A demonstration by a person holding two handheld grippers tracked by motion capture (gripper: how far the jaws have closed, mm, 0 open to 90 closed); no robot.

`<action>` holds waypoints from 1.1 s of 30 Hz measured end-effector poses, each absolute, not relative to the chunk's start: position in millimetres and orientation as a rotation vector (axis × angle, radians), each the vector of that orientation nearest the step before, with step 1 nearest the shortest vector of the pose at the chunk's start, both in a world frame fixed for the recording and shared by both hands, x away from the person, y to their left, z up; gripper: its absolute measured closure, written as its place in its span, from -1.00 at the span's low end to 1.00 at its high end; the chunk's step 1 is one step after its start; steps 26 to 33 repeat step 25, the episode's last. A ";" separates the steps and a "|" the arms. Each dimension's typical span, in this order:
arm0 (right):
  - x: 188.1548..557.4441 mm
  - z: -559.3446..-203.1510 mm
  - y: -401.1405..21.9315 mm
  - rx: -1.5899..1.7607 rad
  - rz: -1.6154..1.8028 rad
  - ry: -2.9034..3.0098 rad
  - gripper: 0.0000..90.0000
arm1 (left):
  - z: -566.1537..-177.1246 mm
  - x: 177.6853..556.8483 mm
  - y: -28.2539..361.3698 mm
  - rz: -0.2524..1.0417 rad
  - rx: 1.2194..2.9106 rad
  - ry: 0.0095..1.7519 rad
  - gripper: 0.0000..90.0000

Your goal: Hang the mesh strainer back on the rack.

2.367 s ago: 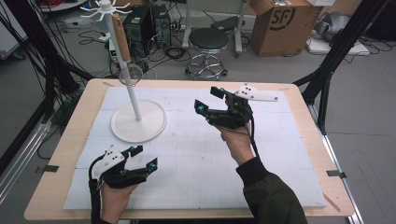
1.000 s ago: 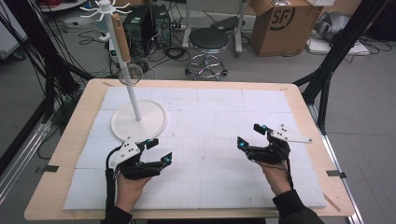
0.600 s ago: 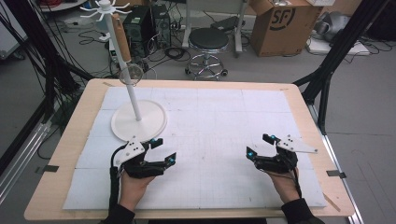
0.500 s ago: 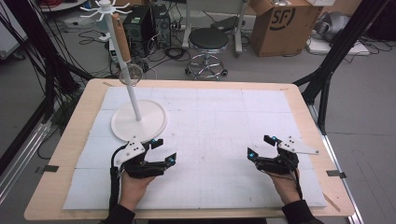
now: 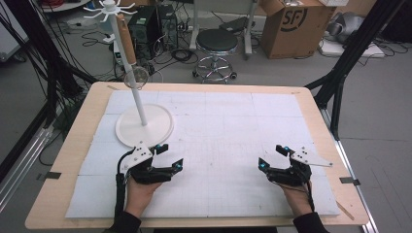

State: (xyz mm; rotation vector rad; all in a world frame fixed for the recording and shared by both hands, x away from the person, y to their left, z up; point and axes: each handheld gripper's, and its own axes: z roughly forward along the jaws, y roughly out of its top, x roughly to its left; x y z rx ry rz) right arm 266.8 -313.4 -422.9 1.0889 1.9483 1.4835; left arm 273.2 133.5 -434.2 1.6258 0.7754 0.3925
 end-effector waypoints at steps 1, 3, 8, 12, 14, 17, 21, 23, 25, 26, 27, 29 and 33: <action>267.1 -422.7 -313.8 1.081 1.485 1.944 -0.74 | -434.2 273.2 133.3 0.393 1.627 0.774 -0.56; 266.8 -422.5 -313.5 1.083 1.489 1.943 -0.74 | -434.6 273.3 132.5 0.384 1.628 0.774 -0.59; 266.8 -422.7 -312.7 1.088 1.490 1.947 -0.74 | -435.0 273.4 132.0 0.375 1.633 0.776 -0.65; 267.8 -422.8 -311.8 1.094 1.483 1.937 -0.71 | -434.1 272.4 131.7 0.386 1.635 0.773 -0.65; 268.2 -422.9 -311.7 1.096 1.478 1.937 -0.71 | -434.1 272.0 131.5 0.387 1.641 0.771 -0.65; 268.3 -423.0 -311.6 1.096 1.477 1.939 -0.71 | -434.2 271.9 131.3 0.391 1.643 0.772 -0.65; 268.2 -423.0 -311.2 1.104 1.478 1.941 -0.71 | -434.3 271.8 131.2 0.391 1.646 0.773 -0.65; 268.4 -423.1 -311.0 1.100 1.480 1.940 -0.71 | -434.3 271.3 131.2 0.392 1.645 0.773 -0.65; 268.3 -423.0 -310.5 1.099 1.486 1.941 -0.71 | -434.1 270.9 131.3 0.396 1.645 0.771 -0.65; 268.3 -423.0 -310.5 1.099 1.486 1.941 -0.71 | -434.1 270.9 131.3 0.396 1.645 0.771 -0.65; 268.3 -423.0 -310.5 1.099 1.486 1.941 -0.71 | -434.1 270.9 131.3 0.396 1.645 0.771 -0.65; 268.3 -423.0 -310.5 1.099 1.486 1.941 -0.71 | -434.1 270.9 131.3 0.396 1.645 0.771 -0.65; 268.3 -423.0 -310.5 1.099 1.486 1.941 -0.71 | -434.1 270.9 131.3 0.396 1.645 0.771 -0.65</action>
